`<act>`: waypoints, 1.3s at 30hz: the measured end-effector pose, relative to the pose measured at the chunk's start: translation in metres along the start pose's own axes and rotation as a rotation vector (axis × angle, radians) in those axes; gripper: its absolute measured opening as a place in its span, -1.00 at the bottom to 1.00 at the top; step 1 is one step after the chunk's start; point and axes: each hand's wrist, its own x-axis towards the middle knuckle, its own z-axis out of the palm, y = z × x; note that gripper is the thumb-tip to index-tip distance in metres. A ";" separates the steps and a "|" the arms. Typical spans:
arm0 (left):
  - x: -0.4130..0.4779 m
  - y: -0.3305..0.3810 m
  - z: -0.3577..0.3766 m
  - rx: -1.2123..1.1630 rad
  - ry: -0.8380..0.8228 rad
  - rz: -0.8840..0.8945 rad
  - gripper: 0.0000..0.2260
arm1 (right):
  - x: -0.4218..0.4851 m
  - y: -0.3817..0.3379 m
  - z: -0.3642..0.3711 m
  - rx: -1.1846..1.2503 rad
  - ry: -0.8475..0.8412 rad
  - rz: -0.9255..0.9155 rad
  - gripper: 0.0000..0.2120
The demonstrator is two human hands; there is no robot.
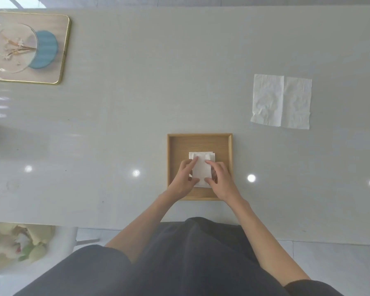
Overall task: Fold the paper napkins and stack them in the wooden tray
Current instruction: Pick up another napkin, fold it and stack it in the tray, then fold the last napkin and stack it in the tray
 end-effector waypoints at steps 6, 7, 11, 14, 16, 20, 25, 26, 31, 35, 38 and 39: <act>-0.002 -0.003 0.008 0.166 -0.053 0.048 -0.24 | -0.001 0.004 0.005 -0.093 0.011 0.011 -0.44; -0.001 -0.003 0.010 0.195 -0.049 0.047 -0.23 | -0.001 0.004 0.006 -0.113 0.005 0.017 -0.44; -0.001 -0.008 0.016 0.372 0.033 0.019 -0.13 | -0.001 0.006 0.011 -0.258 0.047 0.027 -0.44; -0.003 -0.007 0.015 0.405 0.022 -0.064 -0.15 | -0.005 0.008 0.016 -0.333 0.086 0.009 -0.42; -0.005 0.004 0.014 0.406 0.021 -0.142 -0.20 | -0.004 0.006 0.014 -0.348 0.076 0.012 -0.40; -0.001 0.041 0.013 0.512 0.236 -0.137 -0.43 | 0.001 -0.001 -0.018 -0.164 0.251 0.092 -0.54; 0.078 0.114 0.023 0.597 0.258 0.059 -0.78 | 0.019 0.022 -0.106 0.095 0.688 0.329 -0.83; 0.104 0.134 0.028 0.591 0.241 0.102 -0.82 | 0.027 0.029 -0.127 0.132 0.755 0.373 -0.84; 0.237 0.229 0.051 0.602 0.259 0.239 -0.81 | 0.069 0.060 -0.200 0.219 0.808 0.522 -0.84; 0.322 0.280 0.058 0.621 0.210 0.193 -0.68 | 0.095 0.075 -0.215 0.205 0.692 0.547 -0.80; 0.362 0.290 0.067 0.720 0.132 0.126 -0.48 | 0.106 0.088 -0.207 0.124 0.625 0.520 -0.80; 0.370 0.288 0.072 0.764 0.123 0.107 -0.45 | 0.107 0.092 -0.205 0.103 0.622 0.506 -0.81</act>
